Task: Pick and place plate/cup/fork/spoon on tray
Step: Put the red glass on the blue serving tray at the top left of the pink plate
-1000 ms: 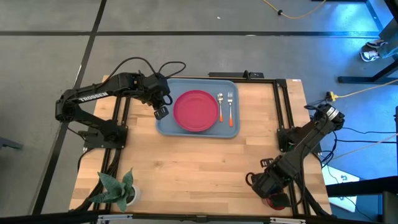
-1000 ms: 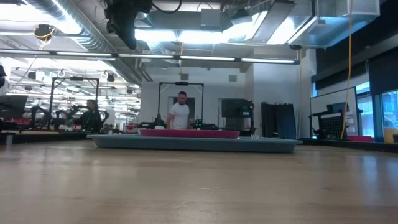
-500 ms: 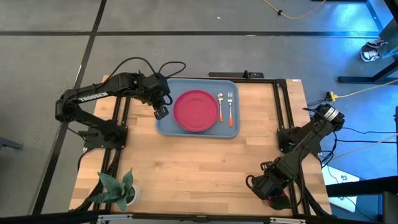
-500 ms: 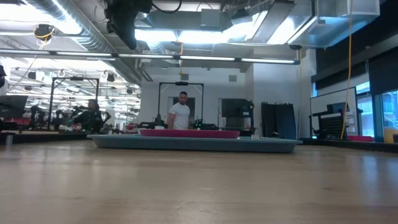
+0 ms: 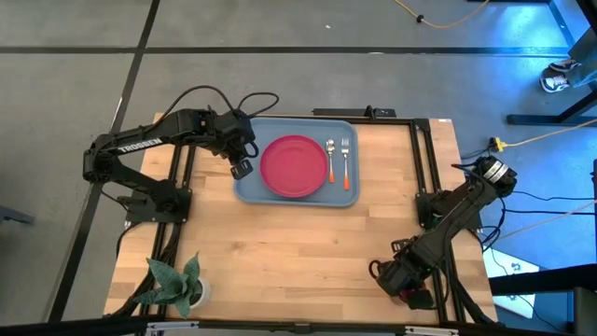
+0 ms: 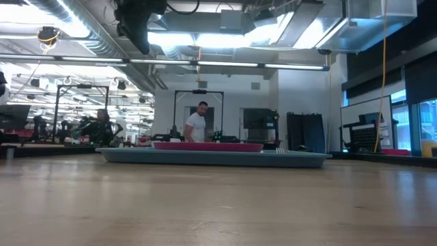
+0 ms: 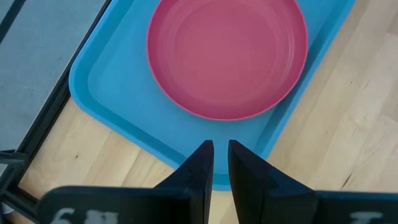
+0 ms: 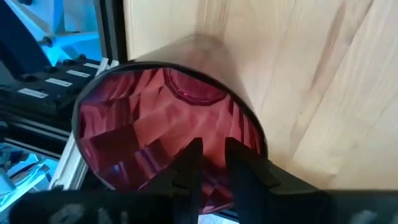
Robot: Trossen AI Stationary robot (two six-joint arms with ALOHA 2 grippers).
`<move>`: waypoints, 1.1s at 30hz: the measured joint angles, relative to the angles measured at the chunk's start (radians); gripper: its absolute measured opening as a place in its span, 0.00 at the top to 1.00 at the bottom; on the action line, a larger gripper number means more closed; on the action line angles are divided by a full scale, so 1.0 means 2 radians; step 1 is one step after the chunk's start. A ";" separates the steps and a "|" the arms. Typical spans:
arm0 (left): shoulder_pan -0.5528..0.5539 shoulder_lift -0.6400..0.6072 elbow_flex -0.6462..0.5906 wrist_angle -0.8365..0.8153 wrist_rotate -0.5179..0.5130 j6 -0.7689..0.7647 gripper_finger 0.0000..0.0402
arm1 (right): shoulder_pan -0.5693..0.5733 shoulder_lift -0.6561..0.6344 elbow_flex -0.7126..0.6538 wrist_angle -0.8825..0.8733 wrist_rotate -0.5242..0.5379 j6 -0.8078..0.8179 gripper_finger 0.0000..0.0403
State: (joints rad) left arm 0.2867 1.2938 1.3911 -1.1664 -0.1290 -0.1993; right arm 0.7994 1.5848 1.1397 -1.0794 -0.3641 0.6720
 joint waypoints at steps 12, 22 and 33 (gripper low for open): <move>0.000 0.000 0.000 0.000 0.000 0.000 0.90 | 0.000 -0.001 0.043 -0.006 0.006 0.004 0.82; 0.000 0.000 0.000 0.000 0.000 0.000 0.90 | 0.000 -0.013 0.044 -0.020 0.039 0.042 0.82; 0.000 0.000 0.000 0.000 0.000 -0.001 0.90 | 0.000 -0.031 0.043 -0.034 0.080 0.051 0.82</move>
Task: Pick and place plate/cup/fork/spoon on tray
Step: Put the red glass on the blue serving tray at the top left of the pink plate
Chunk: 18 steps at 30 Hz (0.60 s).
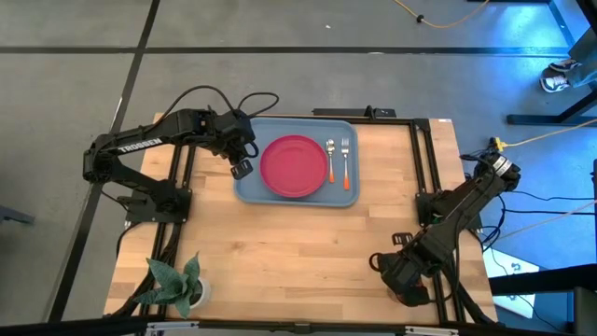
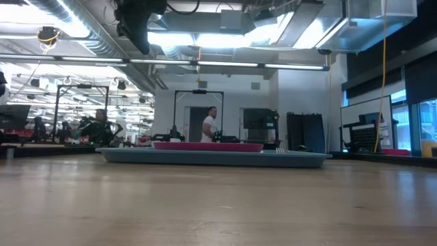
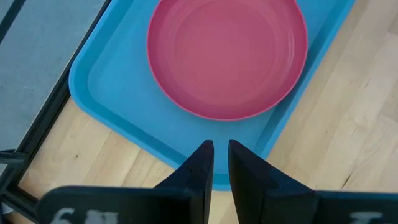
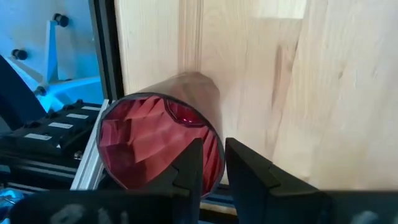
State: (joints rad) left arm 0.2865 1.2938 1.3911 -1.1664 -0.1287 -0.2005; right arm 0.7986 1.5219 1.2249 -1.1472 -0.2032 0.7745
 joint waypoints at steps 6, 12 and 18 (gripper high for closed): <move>0.000 0.000 0.000 0.000 0.000 0.000 0.90 | 0.000 0.000 -0.003 0.000 -0.002 -0.010 0.82; 0.000 0.000 0.000 0.000 0.000 0.000 0.90 | 0.000 0.000 -0.014 0.004 -0.001 -0.010 0.82; 0.000 0.000 0.000 0.000 0.000 0.000 0.90 | 0.000 0.000 -0.047 0.025 -0.007 -0.012 0.82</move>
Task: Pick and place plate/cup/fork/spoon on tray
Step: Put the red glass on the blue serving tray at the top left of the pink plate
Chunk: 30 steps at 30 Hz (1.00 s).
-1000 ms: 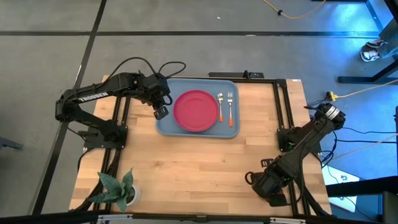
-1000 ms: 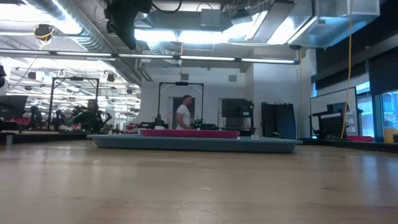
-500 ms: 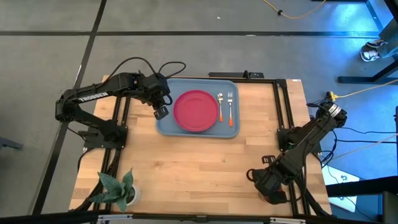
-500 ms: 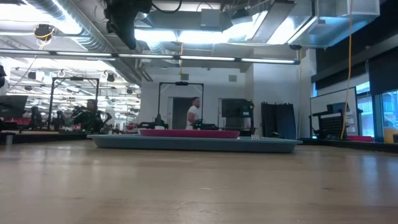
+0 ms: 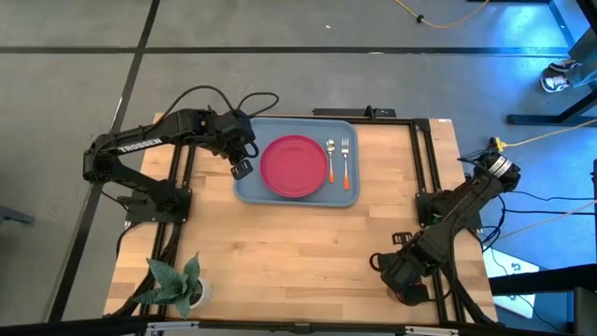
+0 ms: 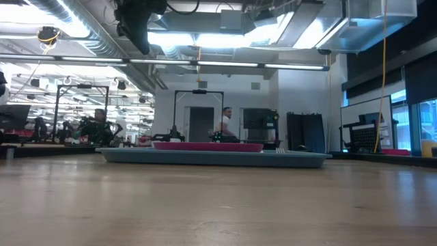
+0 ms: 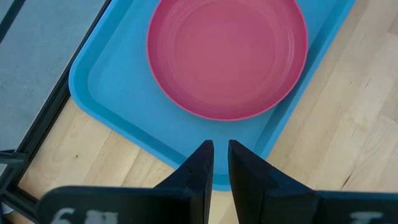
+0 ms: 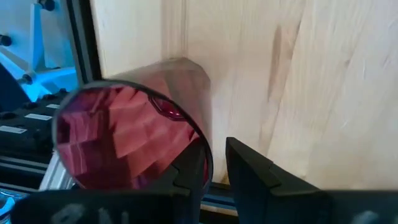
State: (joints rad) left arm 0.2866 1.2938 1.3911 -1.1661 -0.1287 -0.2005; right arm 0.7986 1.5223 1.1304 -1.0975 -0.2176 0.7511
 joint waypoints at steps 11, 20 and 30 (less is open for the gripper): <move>0.000 0.000 0.000 0.000 0.000 -0.001 0.90 | -0.026 0.000 -0.053 0.016 0.006 0.023 0.84; 0.000 0.000 0.000 0.000 0.000 -0.004 0.90 | -0.114 0.000 -0.035 0.015 0.024 0.028 0.97; 0.000 0.000 0.000 -0.001 0.009 -0.003 0.90 | -0.264 0.000 0.017 0.019 0.030 0.041 0.97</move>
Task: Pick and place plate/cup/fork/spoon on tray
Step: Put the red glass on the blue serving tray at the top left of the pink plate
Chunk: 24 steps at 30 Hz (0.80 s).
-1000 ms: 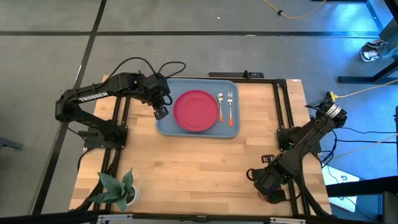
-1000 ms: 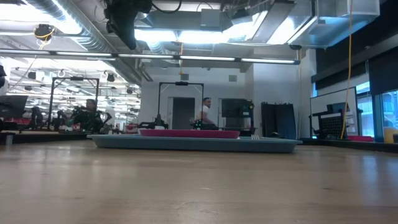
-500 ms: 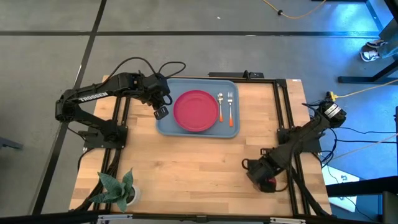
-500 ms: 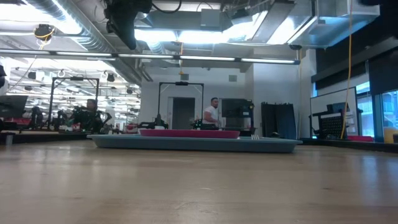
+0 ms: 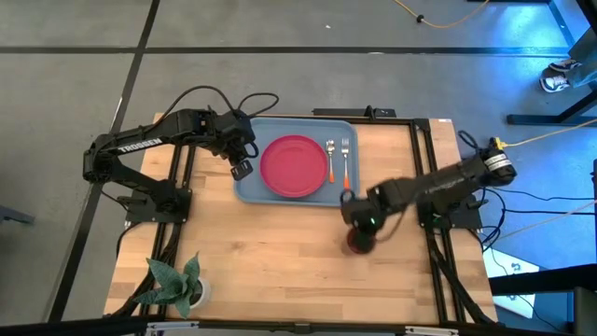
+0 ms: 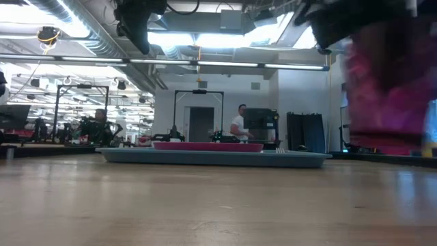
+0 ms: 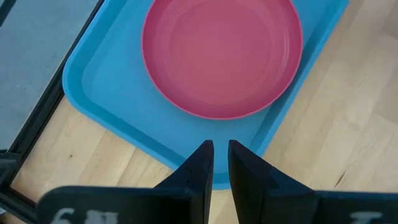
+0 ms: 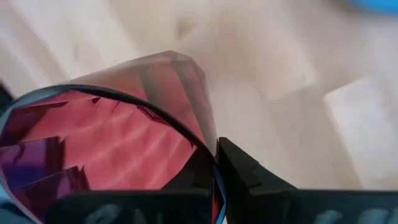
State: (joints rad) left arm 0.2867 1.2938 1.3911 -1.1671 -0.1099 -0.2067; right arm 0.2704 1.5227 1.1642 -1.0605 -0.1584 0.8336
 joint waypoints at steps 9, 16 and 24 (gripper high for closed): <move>0.000 0.000 0.000 0.000 0.002 0.052 0.90 | -0.111 0.037 0.002 0.129 0.006 0.000 0.98; 0.000 0.000 0.000 0.000 0.031 0.069 0.90 | -0.128 0.110 0.052 0.112 -0.028 -0.041 0.98; 0.001 0.000 0.000 0.000 0.039 0.069 0.90 | -0.128 0.205 0.201 -0.058 0.003 -0.148 0.98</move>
State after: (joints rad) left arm 0.2878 1.2938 1.3911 -1.1667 -0.0326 -0.0689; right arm 0.0147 1.9323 1.5666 -1.1757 -0.1530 0.5367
